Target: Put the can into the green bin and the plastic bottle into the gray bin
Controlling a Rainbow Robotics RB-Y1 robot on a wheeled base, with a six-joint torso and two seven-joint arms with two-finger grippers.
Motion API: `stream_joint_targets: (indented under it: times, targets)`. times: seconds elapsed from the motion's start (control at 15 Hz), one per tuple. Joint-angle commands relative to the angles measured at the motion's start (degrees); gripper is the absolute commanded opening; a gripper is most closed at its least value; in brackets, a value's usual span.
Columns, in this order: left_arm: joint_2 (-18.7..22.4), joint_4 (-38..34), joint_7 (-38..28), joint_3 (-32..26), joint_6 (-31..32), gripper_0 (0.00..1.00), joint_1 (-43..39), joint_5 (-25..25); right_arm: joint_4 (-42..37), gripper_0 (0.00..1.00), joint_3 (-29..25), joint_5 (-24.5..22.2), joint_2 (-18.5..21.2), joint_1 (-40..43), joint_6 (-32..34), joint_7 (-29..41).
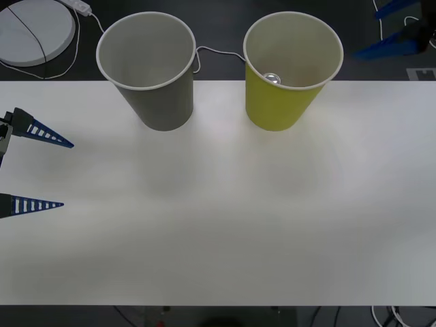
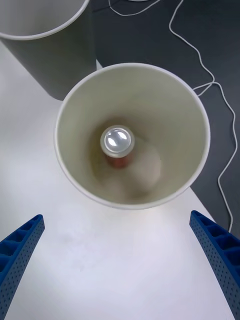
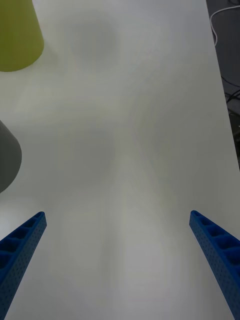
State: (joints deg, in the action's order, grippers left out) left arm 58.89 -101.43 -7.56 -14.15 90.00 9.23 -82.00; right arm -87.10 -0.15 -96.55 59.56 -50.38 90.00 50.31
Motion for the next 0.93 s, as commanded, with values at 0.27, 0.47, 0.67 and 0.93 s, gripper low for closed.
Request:
stream_joint_targets:
  times: [0.27,0.47,0.67,0.93]
  targets:
    - [0.00,0.00,0.00,0.00,0.00,1.00,0.00,0.00,-8.44,1.00,-14.27,6.90,1.17,18.21,0.00,-15.41]
    - [0.00,0.00,0.00,0.00,0.00,1.00,0.00,0.00,-10.64,1.00,-18.93,10.07,1.08,25.95,0.00,-23.23]
    - [0.00,0.00,0.00,0.00,0.00,1.00,0.00,0.00,-11.78,1.00,-21.65,11.47,-0.15,32.01,0.00,-30.00]
    - [0.00,0.00,0.00,0.00,0.00,1.00,0.00,0.00,-12.05,1.00,-24.55,11.21,-2.96,37.20,0.00,-37.12]
